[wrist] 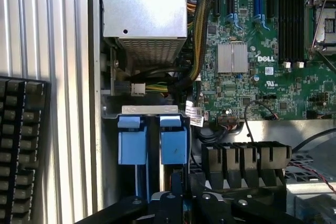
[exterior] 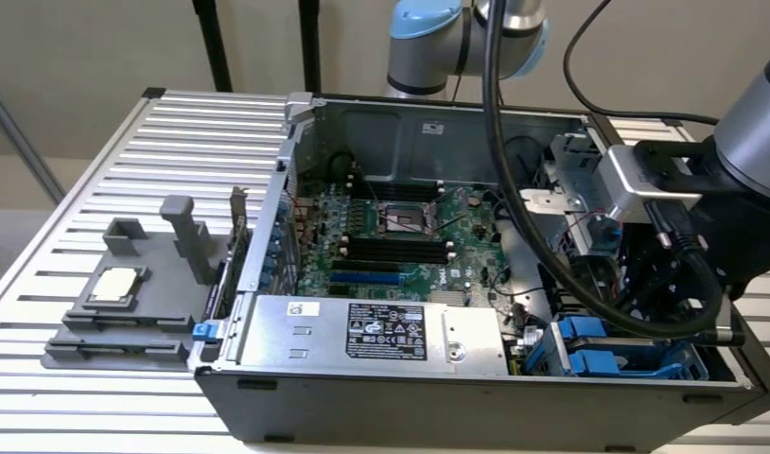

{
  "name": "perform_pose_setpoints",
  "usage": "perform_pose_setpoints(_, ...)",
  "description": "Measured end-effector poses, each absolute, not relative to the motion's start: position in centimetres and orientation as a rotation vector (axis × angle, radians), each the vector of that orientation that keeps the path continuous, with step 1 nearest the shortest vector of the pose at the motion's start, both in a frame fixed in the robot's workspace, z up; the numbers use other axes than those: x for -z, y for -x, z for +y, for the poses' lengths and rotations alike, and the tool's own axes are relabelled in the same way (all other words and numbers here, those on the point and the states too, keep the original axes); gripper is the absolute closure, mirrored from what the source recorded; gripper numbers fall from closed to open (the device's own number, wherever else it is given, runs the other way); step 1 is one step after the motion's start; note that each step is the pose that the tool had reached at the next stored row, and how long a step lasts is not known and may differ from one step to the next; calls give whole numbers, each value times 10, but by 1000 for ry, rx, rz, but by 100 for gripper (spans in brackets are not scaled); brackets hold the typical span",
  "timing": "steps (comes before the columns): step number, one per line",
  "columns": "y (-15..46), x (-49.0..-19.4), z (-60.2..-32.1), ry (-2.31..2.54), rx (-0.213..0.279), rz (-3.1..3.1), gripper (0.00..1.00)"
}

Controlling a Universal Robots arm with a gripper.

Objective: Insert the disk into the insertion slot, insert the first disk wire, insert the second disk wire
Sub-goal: 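Insert the second disk wire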

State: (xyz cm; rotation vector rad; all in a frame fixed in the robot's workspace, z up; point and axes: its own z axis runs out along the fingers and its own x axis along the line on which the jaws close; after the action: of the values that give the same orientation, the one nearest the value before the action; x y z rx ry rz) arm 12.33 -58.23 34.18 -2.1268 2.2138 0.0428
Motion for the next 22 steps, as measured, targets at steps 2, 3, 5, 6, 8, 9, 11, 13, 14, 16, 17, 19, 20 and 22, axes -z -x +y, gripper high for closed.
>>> perform_pose_setpoints(2, -123, -342, -582, 2128, -44, 2212, 84)
perform_pose_setpoints(3, -123, -342, -582, 2128, -45, 2211, 84)
perform_pose_setpoints(5, -124, -342, -582, 2131, -46, 2207, 84)
perform_pose_setpoints(6, -124, -342, -582, 2133, -46, 2206, 84)
perform_pose_setpoints(8, -124, -342, -582, 2135, -46, 2203, 84)
perform_pose_setpoints(9, -124, -342, -582, 2136, -46, 2202, 84)
perform_pose_setpoints(11, -124, -342, -583, 2137, -47, 2201, 84)
perform_pose_setpoints(13, -124, -342, -583, 2137, -47, 2201, 84)
perform_pose_setpoints(14, -124, -342, -584, 2137, -47, 2201, 84)
perform_pose_setpoints(16, -124, -342, -584, 2137, -46, 2201, 84)
perform_pose_setpoints(17, -124, -342, -585, 2137, -46, 2201, 84)
perform_pose_setpoints(19, -124, -342, -585, 2137, -47, 2201, 84)
perform_pose_setpoints(20, -124, -342, -585, 2136, -48, 2201, 84)
perform_pose_setpoints(22, -124, -341, -585, 2136, -49, 2200, 84)
